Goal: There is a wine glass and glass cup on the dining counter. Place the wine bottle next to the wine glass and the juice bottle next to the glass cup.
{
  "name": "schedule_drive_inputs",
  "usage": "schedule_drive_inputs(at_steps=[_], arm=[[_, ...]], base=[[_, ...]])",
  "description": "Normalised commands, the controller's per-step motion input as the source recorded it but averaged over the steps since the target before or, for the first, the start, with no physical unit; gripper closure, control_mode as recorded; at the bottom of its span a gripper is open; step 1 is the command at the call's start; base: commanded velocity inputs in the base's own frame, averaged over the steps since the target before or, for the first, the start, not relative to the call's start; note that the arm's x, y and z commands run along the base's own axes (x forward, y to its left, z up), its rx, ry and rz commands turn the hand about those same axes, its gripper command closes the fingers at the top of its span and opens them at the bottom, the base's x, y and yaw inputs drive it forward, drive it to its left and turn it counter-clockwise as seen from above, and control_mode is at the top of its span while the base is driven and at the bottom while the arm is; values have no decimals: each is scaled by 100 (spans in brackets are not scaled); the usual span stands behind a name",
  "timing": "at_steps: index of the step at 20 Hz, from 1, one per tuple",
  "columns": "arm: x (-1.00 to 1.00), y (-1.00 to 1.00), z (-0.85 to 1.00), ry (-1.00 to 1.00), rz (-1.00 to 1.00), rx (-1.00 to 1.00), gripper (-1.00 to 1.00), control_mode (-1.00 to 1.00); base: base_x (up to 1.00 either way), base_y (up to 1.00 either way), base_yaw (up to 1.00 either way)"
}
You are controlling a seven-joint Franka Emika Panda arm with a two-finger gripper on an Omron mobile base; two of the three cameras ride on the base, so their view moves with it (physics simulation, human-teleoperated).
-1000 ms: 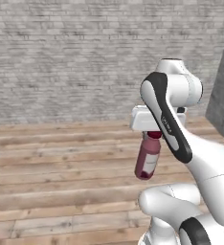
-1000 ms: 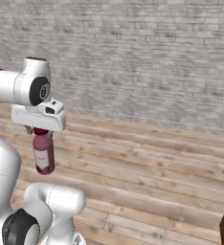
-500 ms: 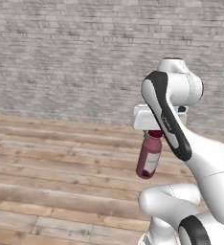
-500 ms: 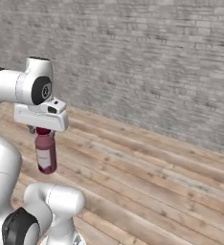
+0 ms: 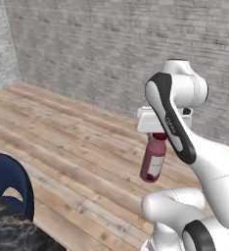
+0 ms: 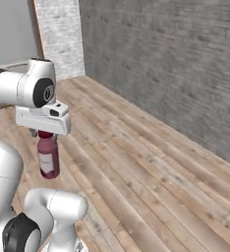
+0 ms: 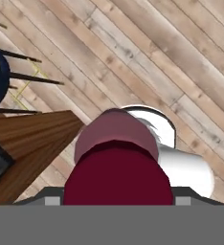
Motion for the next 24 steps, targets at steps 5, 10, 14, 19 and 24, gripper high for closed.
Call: schedule_drive_inputs(at_steps=[5, 10, 14, 19, 24], arm=[[0, 0, 0, 0, 0, 0, 100, 100], [0, 0, 0, 0, 0, 0, 100, 100], [0, 0, 0, 0, 0, 0, 100, 100], [0, 0, 0, 0, 0, 0, 100, 100], [0, 0, 0, 0, 0, 0, 100, 100]], base=[[47, -9, 55], [63, -13, 40], [73, -19, 29], [76, -24, 21], [76, -22, 21]])
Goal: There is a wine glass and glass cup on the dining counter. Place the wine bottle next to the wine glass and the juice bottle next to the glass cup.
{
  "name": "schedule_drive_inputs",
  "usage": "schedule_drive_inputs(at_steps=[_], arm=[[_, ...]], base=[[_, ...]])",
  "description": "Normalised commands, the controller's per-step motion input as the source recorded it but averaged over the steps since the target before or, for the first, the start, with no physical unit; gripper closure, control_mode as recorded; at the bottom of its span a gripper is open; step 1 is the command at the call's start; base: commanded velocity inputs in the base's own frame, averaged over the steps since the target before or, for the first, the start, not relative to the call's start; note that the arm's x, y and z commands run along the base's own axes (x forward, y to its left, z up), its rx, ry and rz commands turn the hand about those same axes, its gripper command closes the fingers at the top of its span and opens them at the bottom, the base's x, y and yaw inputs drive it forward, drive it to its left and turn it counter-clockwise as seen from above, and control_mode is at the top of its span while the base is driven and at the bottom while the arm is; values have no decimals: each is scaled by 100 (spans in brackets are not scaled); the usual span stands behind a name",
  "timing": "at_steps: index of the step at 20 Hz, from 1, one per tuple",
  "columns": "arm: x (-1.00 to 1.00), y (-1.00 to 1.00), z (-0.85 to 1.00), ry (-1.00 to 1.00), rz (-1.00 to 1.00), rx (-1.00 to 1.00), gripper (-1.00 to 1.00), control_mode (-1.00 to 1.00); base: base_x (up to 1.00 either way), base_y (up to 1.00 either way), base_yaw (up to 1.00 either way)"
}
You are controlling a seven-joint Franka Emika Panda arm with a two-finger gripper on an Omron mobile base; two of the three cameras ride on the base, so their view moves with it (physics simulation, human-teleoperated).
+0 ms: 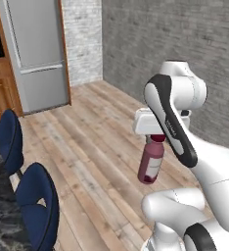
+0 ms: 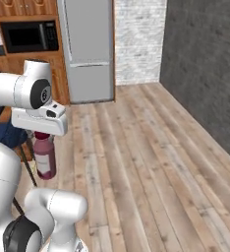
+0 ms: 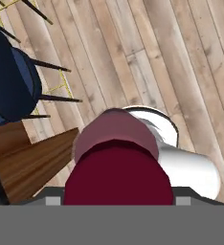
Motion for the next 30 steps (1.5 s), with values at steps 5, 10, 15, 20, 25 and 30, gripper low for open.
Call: schedule_drive_inputs(at_steps=[5, 10, 15, 20, 25, 30], arm=[[0, 0, 0, 0, 0, 0, 100, 100], [0, 0, 0, 0, 0, 0, 100, 100], [0, 0, 0, 0, 0, 0, 100, 100], [0, 0, 0, 0, 0, 0, 100, 100], [0, 0, 0, 0, 0, 0, 100, 100], [0, 0, 0, 0, 0, 0, 100, 100]], base=[[76, -22, 20], [76, -20, 21], [78, -19, 21], [78, -16, 24], [76, -9, 37], [53, 0, 68]])
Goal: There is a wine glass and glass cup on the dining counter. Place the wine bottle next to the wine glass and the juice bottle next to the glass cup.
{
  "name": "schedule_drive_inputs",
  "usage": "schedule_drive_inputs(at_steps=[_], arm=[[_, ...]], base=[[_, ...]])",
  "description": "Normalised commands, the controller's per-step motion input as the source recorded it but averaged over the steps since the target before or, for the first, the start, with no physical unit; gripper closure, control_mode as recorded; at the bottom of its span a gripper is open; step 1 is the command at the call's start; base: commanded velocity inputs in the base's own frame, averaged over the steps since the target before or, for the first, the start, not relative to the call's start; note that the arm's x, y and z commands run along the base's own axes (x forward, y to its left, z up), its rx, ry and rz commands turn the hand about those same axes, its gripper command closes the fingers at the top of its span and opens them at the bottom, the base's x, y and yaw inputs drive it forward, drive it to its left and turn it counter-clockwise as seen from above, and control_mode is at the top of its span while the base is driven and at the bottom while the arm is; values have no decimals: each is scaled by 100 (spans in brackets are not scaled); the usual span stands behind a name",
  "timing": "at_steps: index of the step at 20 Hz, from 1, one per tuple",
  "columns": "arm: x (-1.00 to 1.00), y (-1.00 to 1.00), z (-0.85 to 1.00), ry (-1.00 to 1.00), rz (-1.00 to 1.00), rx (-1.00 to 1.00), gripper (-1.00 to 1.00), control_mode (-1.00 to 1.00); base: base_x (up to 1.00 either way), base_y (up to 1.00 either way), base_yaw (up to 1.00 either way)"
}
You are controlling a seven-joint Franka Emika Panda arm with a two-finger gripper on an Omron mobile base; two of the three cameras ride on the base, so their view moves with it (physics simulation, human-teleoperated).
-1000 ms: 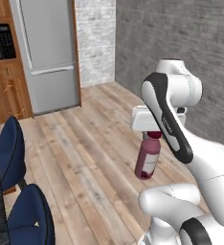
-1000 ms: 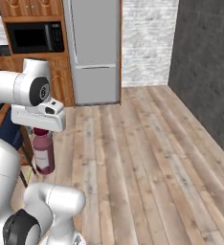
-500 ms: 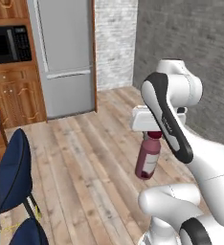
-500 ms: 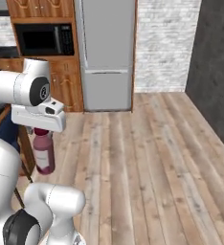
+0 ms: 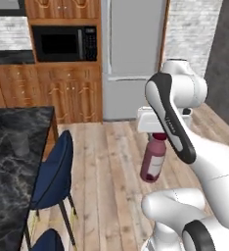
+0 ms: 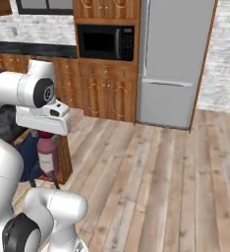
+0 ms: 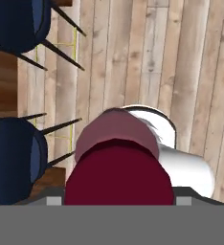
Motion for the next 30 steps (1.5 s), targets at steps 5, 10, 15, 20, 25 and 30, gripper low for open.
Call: schedule_drive_inputs(at_steps=[5, 10, 15, 20, 25, 30], arm=[[0, 0, 0, 0, 0, 0, 100, 100], [0, 0, 0, 0, 0, 0, 100, 100], [0, 0, 0, 0, 0, 0, 100, 100], [0, 0, 0, 0, 0, 0, 100, 100], [0, 0, 0, 0, 0, 0, 100, 100], [0, 0, 0, 0, 0, 0, 100, 100]], base=[[45, 0, 75], [49, 0, 72], [60, 0, 60], [69, -2, 45], [74, -3, 24], [60, -2, 6]])
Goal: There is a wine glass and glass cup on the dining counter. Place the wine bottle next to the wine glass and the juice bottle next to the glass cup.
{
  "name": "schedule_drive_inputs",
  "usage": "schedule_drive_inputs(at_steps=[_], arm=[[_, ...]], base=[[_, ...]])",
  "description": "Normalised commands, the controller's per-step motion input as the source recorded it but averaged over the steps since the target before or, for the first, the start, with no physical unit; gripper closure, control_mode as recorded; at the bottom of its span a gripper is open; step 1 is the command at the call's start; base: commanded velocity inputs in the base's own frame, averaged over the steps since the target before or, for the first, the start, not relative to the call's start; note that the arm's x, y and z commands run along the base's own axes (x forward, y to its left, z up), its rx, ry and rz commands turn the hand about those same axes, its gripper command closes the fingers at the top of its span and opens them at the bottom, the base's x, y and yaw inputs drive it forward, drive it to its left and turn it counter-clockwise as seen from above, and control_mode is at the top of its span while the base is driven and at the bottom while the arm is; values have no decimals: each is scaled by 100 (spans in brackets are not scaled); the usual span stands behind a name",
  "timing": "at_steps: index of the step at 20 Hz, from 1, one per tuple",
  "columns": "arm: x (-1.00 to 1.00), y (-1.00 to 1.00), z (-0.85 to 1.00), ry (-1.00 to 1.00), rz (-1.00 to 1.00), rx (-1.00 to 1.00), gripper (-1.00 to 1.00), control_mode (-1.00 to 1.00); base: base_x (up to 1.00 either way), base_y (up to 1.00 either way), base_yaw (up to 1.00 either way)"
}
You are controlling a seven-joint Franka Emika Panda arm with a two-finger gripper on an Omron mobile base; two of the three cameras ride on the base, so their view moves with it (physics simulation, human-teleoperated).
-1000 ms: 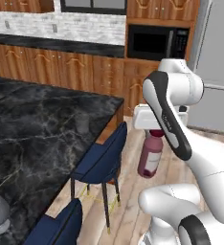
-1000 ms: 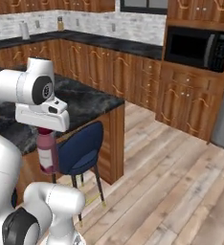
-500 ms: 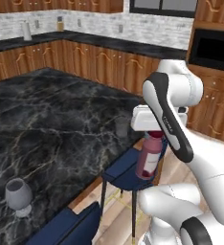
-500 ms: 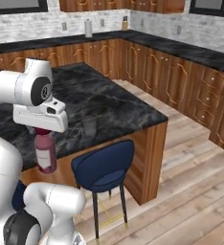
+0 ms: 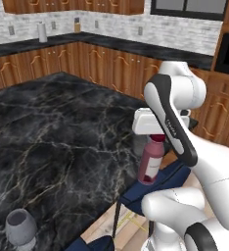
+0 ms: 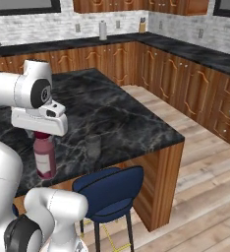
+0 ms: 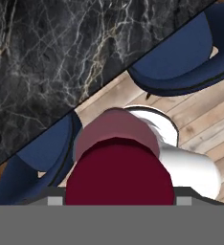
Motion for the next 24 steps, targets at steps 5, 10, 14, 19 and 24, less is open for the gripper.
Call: schedule_drive_inputs(at_steps=[5, 10, 14, 19, 24], arm=[[0, 0, 0, 0, 0, 0, 100, 100], [0, 0, 0, 0, 0, 0, 100, 100], [0, 0, 0, 0, 0, 0, 100, 100], [0, 0, 0, 0, 0, 0, 100, 100], [0, 0, 0, 0, 0, 0, 100, 100]], base=[[30, 5, -1], [25, 1, 0], [7, 0, 0], [0, 0, 0], [1, 0, 0]])
